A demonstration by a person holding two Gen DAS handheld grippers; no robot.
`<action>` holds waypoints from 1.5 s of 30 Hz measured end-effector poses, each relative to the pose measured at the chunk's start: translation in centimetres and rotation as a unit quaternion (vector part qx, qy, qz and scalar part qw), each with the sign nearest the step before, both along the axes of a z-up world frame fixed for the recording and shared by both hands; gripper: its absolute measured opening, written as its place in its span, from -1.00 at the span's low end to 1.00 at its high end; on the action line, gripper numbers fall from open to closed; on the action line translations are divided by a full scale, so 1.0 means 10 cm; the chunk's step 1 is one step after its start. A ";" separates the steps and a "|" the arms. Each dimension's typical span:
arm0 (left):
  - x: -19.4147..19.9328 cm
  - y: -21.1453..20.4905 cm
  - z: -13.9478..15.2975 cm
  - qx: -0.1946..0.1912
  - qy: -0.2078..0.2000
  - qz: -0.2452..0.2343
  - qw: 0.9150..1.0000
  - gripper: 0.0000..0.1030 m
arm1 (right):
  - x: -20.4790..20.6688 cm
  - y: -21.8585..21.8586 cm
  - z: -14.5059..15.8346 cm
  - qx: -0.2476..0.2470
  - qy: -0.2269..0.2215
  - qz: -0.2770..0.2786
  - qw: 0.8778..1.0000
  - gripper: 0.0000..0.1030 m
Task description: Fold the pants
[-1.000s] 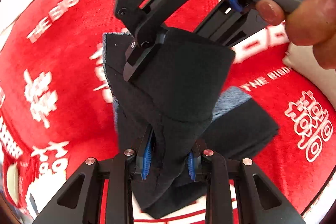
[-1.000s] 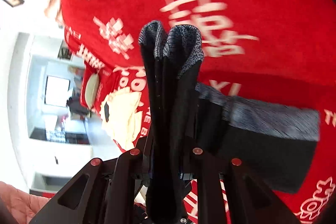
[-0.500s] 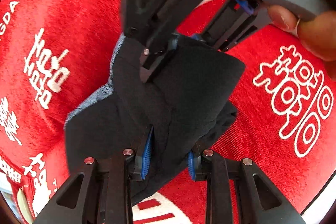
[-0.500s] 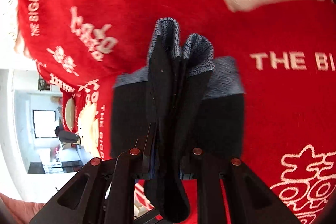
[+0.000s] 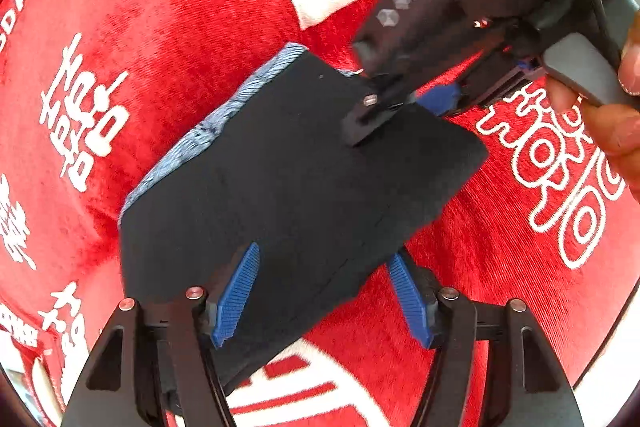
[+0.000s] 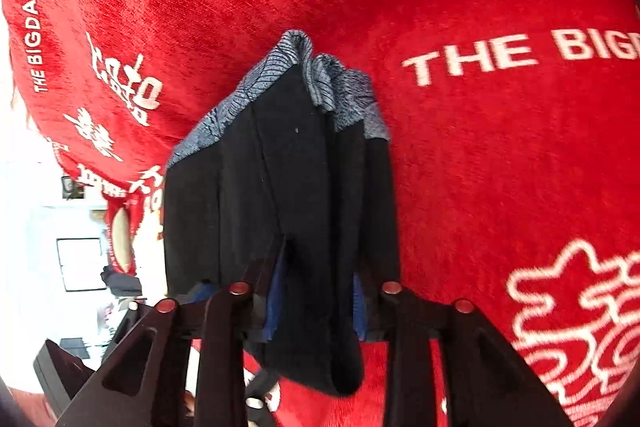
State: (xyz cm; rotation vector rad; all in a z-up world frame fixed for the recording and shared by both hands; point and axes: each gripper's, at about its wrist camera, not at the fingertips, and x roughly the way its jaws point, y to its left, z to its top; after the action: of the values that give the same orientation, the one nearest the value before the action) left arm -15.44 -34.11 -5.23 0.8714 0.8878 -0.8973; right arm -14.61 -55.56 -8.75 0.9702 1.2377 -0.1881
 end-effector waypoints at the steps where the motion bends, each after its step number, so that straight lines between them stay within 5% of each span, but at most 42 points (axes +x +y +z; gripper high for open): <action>1: 0.05 0.07 0.07 -0.006 0.010 0.005 1.000 0.31 | -0.01 0.01 0.04 -0.012 0.009 -0.001 1.000 -0.10; 7: 0.66 0.47 0.32 -0.037 0.056 0.096 0.993 0.31 | -0.08 0.16 0.38 -0.122 0.050 0.014 0.991 -0.07; 9: 0.93 0.61 0.32 -0.042 0.077 0.145 0.986 0.31 | -0.08 0.25 0.48 -0.163 0.062 0.020 0.984 -0.09; 11: 1.15 0.73 0.26 -0.038 0.090 0.191 0.977 0.31 | -0.02 0.37 0.58 -0.201 0.060 0.034 0.977 -0.33; 16: 1.41 1.06 -0.11 -0.028 0.156 0.263 0.952 0.32 | 0.17 0.66 0.46 -0.200 0.069 0.072 0.975 -0.45; 19: 1.32 1.14 -0.26 -0.028 0.162 0.257 0.952 0.42 | 0.01 0.71 0.20 -0.186 0.103 0.069 0.975 -0.45; 23: 1.30 1.11 -0.32 -0.029 0.168 0.245 0.954 0.68 | -0.11 0.69 0.11 -0.177 0.094 0.045 0.979 -0.45; 29: 1.43 1.10 -0.26 -0.030 0.192 0.272 0.942 0.68 | -0.10 0.68 0.15 -0.181 0.109 0.047 0.976 -0.41; 35: 1.45 1.17 -0.22 -0.020 0.194 0.282 0.939 0.68 | -0.04 0.71 0.16 -0.188 0.126 0.042 0.973 -0.37; 39: 1.54 1.21 -0.18 -0.019 0.191 0.283 0.940 0.68 | 0.01 0.72 0.15 -0.197 0.140 0.037 0.970 -0.10; 45: 1.59 1.27 -0.14 -0.025 0.203 0.302 0.931 0.68 | 0.04 0.72 0.16 -0.198 0.147 0.032 0.969 -0.05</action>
State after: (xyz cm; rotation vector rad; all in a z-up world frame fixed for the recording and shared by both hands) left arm 0.46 -21.40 -6.67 0.3216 1.3891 -0.5528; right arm -14.25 -48.32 -7.11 0.5654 1.4304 -0.5227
